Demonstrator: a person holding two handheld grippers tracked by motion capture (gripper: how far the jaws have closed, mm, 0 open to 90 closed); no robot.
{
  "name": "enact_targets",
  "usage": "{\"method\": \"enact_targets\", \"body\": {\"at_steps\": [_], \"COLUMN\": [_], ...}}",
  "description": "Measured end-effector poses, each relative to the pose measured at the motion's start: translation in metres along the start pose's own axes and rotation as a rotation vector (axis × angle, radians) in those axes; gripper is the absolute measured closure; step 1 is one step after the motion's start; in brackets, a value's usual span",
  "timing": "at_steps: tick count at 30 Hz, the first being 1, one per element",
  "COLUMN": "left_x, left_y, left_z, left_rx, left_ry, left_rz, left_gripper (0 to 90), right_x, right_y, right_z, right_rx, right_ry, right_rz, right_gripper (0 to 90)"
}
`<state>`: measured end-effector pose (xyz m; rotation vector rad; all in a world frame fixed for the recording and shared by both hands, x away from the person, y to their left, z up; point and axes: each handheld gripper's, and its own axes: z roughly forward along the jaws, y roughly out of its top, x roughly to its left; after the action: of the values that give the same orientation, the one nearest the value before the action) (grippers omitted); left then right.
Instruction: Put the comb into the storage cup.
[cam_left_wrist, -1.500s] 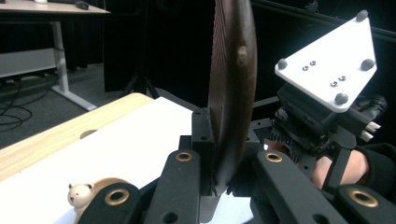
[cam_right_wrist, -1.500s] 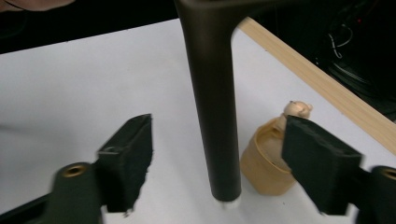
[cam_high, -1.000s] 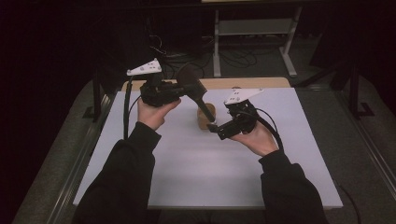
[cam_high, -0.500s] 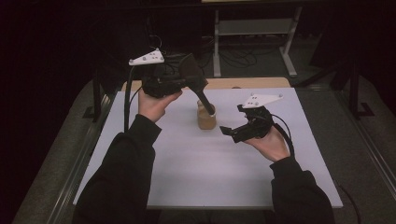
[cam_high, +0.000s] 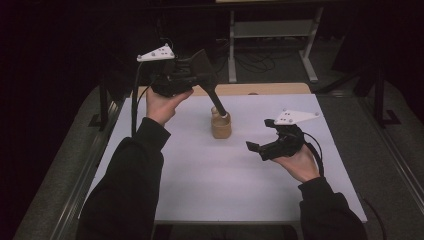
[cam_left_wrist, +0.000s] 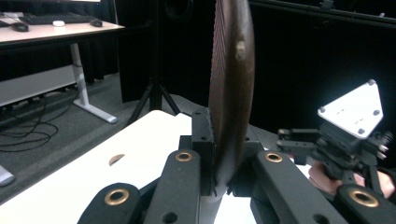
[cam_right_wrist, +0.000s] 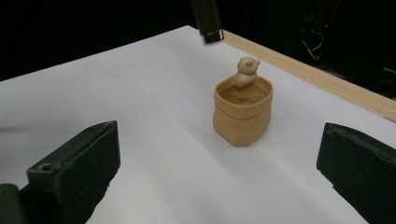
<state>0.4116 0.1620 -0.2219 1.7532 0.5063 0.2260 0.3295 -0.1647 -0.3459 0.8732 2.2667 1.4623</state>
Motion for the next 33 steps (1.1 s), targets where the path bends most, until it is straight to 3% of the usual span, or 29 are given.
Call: {"method": "enact_targets", "body": {"at_steps": [18, 24, 33], "left_x": [0.027, 0.032, 0.040], "left_y": [-0.005, -0.009, -0.016], "left_z": [0.019, 0.023, 0.030], "left_rx": [0.003, 0.031, 0.035], "left_ry": [0.044, 0.061, 0.068], "left_rz": [-0.053, -0.047, -0.059], "left_gripper": [84.2, 84.2, 84.2], "right_x": [-0.009, -0.011, -0.015], "right_y": [-0.035, -0.042, -0.054], "right_z": [-0.031, -0.039, -0.052], "right_rx": [-0.026, -0.045, -0.069], "right_ry": [-0.031, -0.047, -0.071], "right_rz": [0.047, 0.057, 0.080], "right_gripper": [0.0, 0.0, 0.0]}}
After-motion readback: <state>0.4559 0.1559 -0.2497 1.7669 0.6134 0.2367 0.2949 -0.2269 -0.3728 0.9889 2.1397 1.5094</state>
